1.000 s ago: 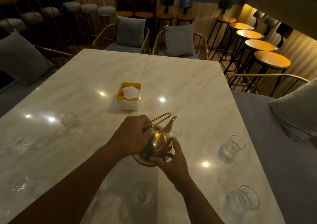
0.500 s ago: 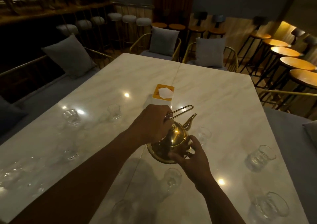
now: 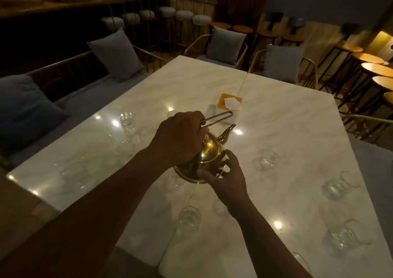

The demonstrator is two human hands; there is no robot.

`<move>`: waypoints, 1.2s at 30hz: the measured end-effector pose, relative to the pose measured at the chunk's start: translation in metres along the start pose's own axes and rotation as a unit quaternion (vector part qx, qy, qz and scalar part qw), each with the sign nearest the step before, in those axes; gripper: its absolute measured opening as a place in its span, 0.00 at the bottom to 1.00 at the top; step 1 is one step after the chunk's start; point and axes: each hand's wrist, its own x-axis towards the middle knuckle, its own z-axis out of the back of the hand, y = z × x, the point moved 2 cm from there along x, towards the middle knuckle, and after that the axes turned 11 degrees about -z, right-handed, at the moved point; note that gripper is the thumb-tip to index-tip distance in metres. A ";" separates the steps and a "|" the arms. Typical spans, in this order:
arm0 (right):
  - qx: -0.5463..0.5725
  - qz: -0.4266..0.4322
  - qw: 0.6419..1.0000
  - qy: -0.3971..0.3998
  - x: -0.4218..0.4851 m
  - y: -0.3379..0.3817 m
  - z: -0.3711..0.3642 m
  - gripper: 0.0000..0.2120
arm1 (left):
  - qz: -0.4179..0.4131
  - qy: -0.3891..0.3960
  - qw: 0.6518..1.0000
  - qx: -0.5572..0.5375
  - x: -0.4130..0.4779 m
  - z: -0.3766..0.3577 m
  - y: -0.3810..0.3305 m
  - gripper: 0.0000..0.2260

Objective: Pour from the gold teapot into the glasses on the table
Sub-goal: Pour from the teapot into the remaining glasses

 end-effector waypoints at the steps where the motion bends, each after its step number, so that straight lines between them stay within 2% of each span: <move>1: 0.000 -0.003 1.000 0.001 -0.005 0.003 -0.011 0.37 | 0.003 0.002 1.000 0.004 -0.008 0.009 0.005 0.11; 3: 0.005 -0.007 1.000 0.009 -0.014 0.008 -0.033 0.42 | 0.016 0.008 1.000 0.013 -0.022 0.026 0.018 0.12; 7: -0.004 -0.016 0.999 0.040 -0.016 0.020 -0.081 0.45 | 0.050 0.005 0.998 0.022 -0.045 0.062 0.050 0.13; 11: -0.008 -0.024 0.996 0.082 -0.009 0.038 -0.138 0.39 | 0.082 -0.004 0.996 0.018 -0.063 0.095 0.098 0.13; 17: -0.010 -0.034 0.991 0.128 0.026 0.065 -0.240 0.44 | 0.095 -0.019 0.995 0.021 -0.080 0.141 0.195 0.14; 22: -0.015 -0.046 0.987 0.154 0.063 0.081 -0.328 0.42 | 0.105 -0.019 0.994 0.014 -0.092 0.166 0.287 0.11; 25: -0.015 -0.072 0.985 0.155 0.085 0.084 -0.377 0.44 | 0.118 -0.007 0.993 0.008 -0.096 0.174 0.339 0.11; 28: 0.013 -0.097 0.983 0.157 0.108 0.081 -0.422 0.38 | 0.138 0.000 0.990 -0.008 -0.099 0.175 0.388 0.09; 32: 0.046 -0.131 0.978 0.156 0.134 0.068 -0.468 0.39 | 0.164 -0.001 0.986 -0.035 -0.108 0.162 0.444 0.10; 36: 0.032 -0.149 0.978 0.144 0.154 0.047 -0.499 0.35 | 0.170 -0.005 0.985 -0.040 -0.116 0.140 0.482 0.10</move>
